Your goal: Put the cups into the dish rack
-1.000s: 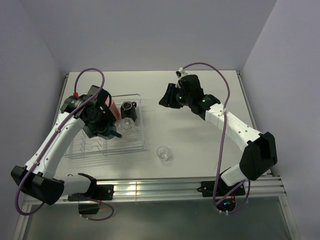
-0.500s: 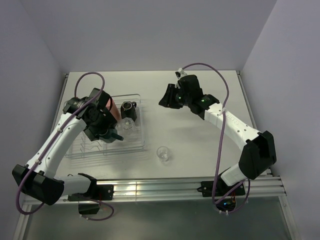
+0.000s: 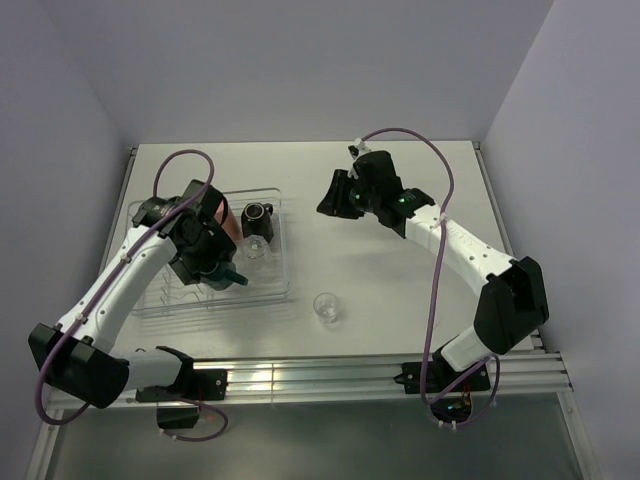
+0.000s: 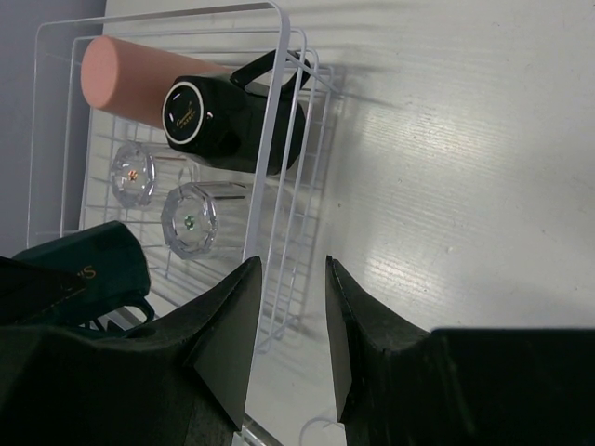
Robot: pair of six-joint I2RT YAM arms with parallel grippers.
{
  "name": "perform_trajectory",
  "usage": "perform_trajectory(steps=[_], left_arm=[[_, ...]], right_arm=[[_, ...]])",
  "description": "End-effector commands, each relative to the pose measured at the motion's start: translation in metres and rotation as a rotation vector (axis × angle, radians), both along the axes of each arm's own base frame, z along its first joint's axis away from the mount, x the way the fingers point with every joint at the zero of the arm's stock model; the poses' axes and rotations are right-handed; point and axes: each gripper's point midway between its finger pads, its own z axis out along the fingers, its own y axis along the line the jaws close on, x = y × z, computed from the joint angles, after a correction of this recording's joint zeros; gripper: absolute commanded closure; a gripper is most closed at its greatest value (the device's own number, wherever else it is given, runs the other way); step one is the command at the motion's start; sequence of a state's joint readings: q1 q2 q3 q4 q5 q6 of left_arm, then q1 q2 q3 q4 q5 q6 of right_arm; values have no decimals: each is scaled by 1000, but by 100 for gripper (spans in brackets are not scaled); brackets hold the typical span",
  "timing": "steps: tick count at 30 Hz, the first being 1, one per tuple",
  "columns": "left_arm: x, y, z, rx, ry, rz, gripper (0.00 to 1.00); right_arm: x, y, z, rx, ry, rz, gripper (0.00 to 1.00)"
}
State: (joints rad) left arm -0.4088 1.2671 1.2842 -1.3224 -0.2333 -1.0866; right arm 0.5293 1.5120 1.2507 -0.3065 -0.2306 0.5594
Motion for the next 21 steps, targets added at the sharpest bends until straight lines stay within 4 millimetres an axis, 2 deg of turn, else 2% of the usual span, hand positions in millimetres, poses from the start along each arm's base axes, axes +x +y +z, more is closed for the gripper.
perform_trajectory(steps=[1,11,21], left_arm=[[13,-3,7,-25,-55,18,100],[13,4,-2,-23,-26,29,100],[15,5,-25,-13,28,18,100]], right_arm=[[7,2,5,16,-32,6,59],[9,3,1,9,-19,9,59],[11,3,-3,-3,-12,13,59]])
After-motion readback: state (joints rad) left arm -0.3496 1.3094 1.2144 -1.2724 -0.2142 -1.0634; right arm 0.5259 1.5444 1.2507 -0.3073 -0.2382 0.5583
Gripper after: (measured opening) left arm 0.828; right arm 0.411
